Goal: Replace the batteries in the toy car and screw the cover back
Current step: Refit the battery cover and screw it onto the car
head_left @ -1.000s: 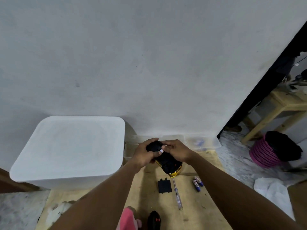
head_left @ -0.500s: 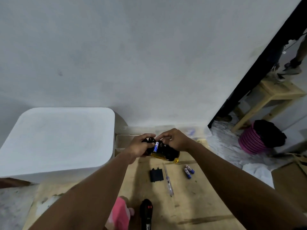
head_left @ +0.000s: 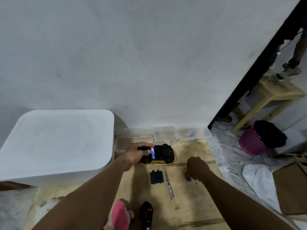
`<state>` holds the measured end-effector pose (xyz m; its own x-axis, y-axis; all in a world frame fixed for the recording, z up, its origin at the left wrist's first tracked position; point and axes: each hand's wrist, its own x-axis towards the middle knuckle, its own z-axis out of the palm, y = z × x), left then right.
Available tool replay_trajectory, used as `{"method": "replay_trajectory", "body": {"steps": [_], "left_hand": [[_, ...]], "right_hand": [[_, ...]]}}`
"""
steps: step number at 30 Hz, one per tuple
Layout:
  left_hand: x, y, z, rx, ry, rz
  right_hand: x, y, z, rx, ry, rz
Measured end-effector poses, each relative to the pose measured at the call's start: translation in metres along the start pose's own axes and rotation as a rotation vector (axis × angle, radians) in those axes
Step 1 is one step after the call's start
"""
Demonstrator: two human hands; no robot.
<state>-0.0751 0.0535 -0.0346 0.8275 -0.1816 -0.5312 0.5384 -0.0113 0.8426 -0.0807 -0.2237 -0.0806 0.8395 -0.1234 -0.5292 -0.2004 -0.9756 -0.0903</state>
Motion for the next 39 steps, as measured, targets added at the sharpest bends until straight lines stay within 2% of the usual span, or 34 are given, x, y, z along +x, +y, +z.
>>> {"method": "replay_trajectory", "body": {"steps": [5, 9, 11, 13, 16, 19, 24, 31, 36, 39], "left_hand": [[0.0, 0.005, -0.001, -0.003, -0.011, 0.044], [0.0, 0.003, -0.001, -0.014, -0.01, 0.038], [-0.001, 0.004, -0.002, -0.011, -0.018, 0.039], [-0.002, 0.005, -0.004, -0.002, -0.025, 0.035], [-0.002, 0.005, -0.008, -0.037, -0.024, 0.014], [-0.001, 0.006, -0.009, -0.048, 0.007, 0.016], [0.001, 0.007, -0.011, -0.059, 0.072, 0.025], [-0.003, 0.008, -0.014, -0.075, 0.101, 0.032], [-0.006, 0.006, -0.018, -0.119, 0.135, 0.021], [-0.011, 0.007, -0.019, -0.137, 0.099, 0.015]], "right_hand": [[0.003, 0.004, 0.02, -0.081, 0.08, -0.084], [0.008, 0.013, 0.033, -0.009, 0.098, -0.135], [0.009, 0.013, 0.036, 0.157, 0.097, -0.165], [0.005, 0.006, 0.028, 0.433, 0.125, -0.211], [-0.004, -0.017, -0.005, 0.829, 0.321, -0.26], [-0.013, -0.05, -0.045, 1.126, 0.365, -0.355], [-0.026, -0.094, -0.061, 0.976, 0.367, -0.612], [-0.029, -0.111, -0.044, 0.562, 0.356, -0.745], [-0.035, -0.106, -0.039, 0.423, 0.401, -0.867], [-0.033, -0.102, -0.038, 0.466, 0.35, -0.858]]}}
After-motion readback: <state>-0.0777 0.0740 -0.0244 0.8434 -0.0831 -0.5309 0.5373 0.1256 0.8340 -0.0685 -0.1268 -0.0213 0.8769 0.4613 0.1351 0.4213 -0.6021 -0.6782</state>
